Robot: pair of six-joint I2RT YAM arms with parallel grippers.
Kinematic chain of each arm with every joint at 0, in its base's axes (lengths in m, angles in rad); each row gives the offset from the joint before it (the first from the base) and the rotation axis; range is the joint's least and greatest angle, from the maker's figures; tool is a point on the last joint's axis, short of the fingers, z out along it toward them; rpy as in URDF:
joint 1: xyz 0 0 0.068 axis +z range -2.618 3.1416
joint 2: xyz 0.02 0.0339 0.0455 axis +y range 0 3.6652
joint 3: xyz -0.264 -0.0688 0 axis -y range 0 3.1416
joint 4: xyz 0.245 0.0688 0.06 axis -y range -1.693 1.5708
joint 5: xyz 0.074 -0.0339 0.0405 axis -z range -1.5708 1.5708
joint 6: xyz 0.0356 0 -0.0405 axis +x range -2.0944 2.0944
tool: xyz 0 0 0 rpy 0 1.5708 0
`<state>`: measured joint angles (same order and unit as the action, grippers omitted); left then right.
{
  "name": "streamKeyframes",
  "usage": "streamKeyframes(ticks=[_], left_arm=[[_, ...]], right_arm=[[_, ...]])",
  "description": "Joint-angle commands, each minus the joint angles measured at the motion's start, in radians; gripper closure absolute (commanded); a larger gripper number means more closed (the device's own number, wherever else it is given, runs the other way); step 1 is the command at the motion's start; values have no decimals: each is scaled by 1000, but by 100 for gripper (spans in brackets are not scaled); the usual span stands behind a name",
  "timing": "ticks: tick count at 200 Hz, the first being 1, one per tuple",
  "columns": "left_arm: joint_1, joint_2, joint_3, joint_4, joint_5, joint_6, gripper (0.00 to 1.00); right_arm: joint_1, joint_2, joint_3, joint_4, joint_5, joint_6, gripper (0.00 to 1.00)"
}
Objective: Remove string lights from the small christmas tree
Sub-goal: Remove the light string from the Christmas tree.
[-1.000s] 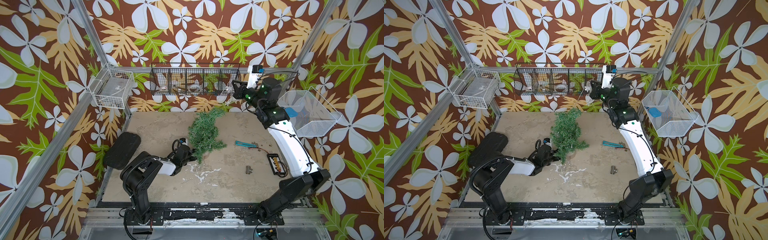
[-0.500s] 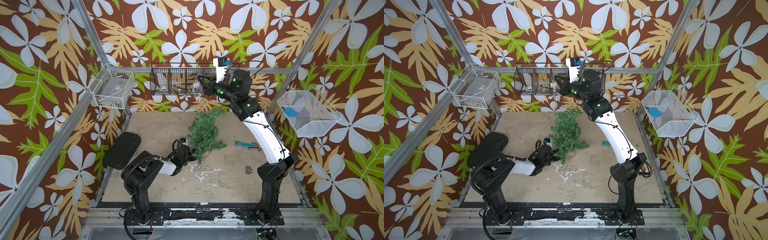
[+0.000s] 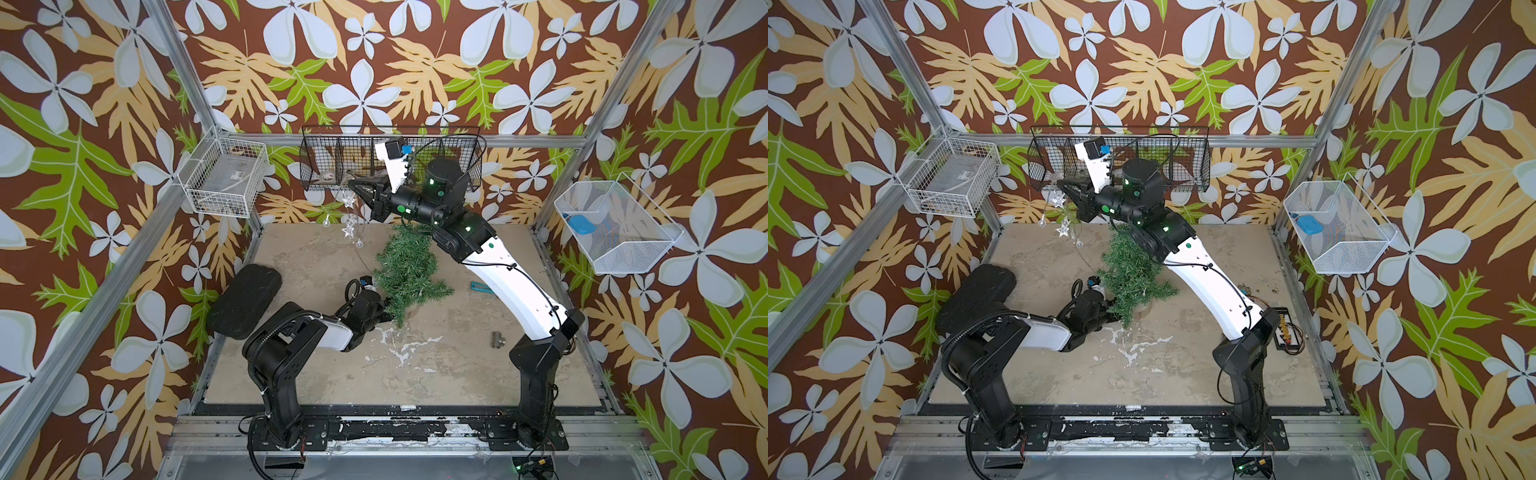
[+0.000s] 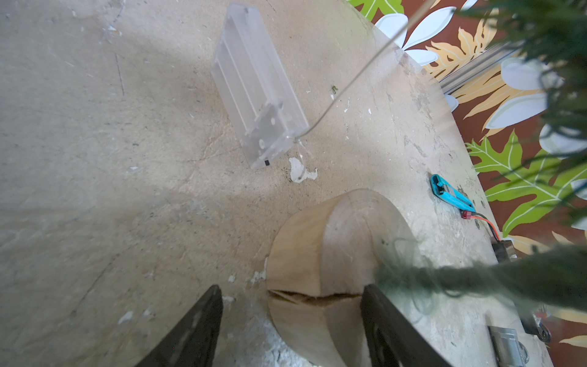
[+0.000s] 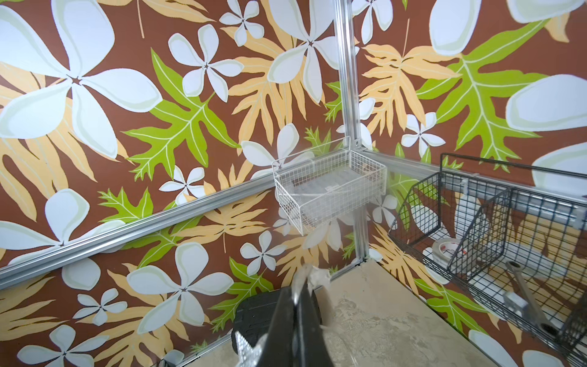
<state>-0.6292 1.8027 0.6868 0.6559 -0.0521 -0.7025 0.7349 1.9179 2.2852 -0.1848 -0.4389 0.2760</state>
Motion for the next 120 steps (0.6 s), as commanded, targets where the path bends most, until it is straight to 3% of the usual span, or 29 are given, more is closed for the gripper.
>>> streamKeyframes(ticks=[1,64,120], left_arm=[[-3,3,-8,-118,-2,20,29],[-2,10,-41,-78,-8,14,35],[-3,21,-47,-76,-5,14,39]], right_arm=[[3,-73,-72,24,35,-14,100],[3,-418,-457,105,73,12,100],[2,-725,-716,64,279,-32,100]])
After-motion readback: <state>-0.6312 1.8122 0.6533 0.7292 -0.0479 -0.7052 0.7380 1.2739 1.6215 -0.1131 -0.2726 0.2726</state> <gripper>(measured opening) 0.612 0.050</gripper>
